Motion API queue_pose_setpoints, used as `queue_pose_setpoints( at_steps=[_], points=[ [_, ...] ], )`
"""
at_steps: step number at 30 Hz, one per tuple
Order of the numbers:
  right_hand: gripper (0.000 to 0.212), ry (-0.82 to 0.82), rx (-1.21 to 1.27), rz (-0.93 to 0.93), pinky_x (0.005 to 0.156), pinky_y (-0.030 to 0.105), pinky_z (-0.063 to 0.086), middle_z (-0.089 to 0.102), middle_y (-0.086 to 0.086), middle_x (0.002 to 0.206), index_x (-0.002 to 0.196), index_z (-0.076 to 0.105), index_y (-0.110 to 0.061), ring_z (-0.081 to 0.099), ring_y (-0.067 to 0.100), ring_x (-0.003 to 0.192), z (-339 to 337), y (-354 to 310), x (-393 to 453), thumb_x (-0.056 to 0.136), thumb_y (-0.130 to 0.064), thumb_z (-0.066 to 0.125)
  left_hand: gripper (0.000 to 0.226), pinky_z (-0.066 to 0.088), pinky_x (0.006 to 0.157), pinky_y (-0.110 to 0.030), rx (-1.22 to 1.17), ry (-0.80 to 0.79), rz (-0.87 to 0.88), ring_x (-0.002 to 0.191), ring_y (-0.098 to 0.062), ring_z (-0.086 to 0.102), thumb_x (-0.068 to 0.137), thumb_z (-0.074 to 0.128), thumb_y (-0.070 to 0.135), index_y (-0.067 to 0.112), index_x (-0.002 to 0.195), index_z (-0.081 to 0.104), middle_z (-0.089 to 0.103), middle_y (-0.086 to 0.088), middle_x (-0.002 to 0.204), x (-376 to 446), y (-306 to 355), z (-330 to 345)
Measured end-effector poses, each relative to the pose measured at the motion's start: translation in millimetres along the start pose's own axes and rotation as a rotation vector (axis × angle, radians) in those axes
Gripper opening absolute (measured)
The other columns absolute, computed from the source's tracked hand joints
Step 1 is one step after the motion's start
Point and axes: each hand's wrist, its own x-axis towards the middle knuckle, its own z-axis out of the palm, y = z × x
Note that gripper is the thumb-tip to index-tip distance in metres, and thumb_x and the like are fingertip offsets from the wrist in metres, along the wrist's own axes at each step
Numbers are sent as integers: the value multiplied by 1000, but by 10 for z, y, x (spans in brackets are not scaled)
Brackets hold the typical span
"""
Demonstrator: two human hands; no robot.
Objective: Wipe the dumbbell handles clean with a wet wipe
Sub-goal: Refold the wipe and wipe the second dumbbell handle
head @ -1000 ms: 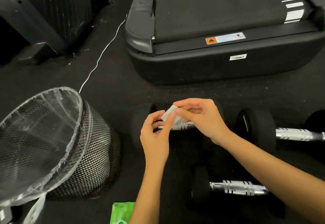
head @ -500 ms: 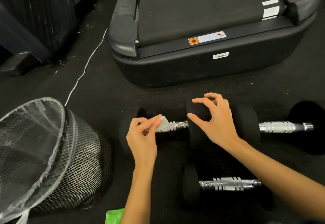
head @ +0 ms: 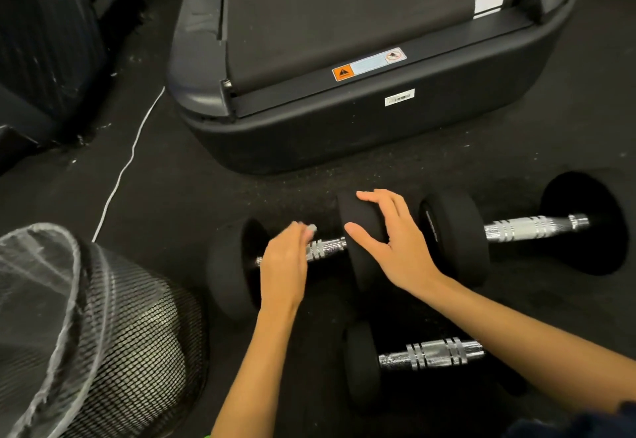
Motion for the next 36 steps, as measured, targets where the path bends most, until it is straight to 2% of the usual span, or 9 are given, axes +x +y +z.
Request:
queue_pose_setpoints(
  at_steps=[2,6,13,17,20,23,28,31,36],
  points=[
    [52,-2,2,-8,95,16,35,35,-11,142,134,45,-33,41,6,128,-6,15,4,87,-50,61,25,48,96,-36,39,-22,109,102,-11,60,97,53,18,5,111,70,73,-6,106,-146,-111,103],
    [53,7,0,-12,90,8,34,33,-12,142,135,45,-32,41,4,126,18,40,-10,87,-51,60,34,41,112,-39,16,35,180,125,-21,58,94,54,2,-1,126,64,66,-12,129,-418,-316,204],
    [53,20,-4,-34,91,6,32,36,-12,142,135,46,-28,37,1,132,18,12,-32,88,-47,60,40,30,117,-33,105,-37,282,121,-32,62,87,54,-8,-2,126,63,64,-18,130,-254,-141,347],
    [55,3,-36,-46,96,11,32,38,-11,145,136,45,-27,39,3,132,-50,14,-23,88,-48,61,55,41,111,-40,84,-36,433,126,-29,57,77,59,-21,-3,129,60,62,-17,133,-358,-167,307],
    [56,0,-42,-32,98,16,31,38,-11,149,137,44,-29,37,1,134,-47,8,-35,88,-49,62,52,38,115,-38,33,-57,361,129,-29,55,83,55,-20,2,130,61,62,-15,134,-365,-313,208],
    [56,-1,-20,-21,98,10,27,38,-10,150,138,44,-29,35,2,136,-18,3,-35,89,-47,62,48,29,116,-29,59,-60,207,120,-33,62,84,41,-11,2,124,65,66,-16,127,-201,-219,290],
    [55,-7,-27,-31,102,15,28,39,-10,149,138,44,-28,34,2,137,-41,13,-16,89,-45,63,49,35,116,-32,34,-50,367,127,-28,57,82,53,-19,-3,126,63,63,-16,132,-357,-160,321],
    [55,-10,-24,-33,101,14,28,39,-11,149,138,44,-29,34,1,136,-44,24,-35,89,-46,62,48,35,117,-36,-45,-20,277,131,-27,54,85,57,-21,0,128,63,61,-13,135,-455,-300,229],
    [55,-1,-27,-30,99,5,26,41,-11,147,138,45,-27,34,1,137,-23,9,-7,89,-45,62,39,37,113,-36,12,-23,239,118,-31,64,84,56,-14,-2,119,68,68,-15,125,-279,-118,345]
  ],
)
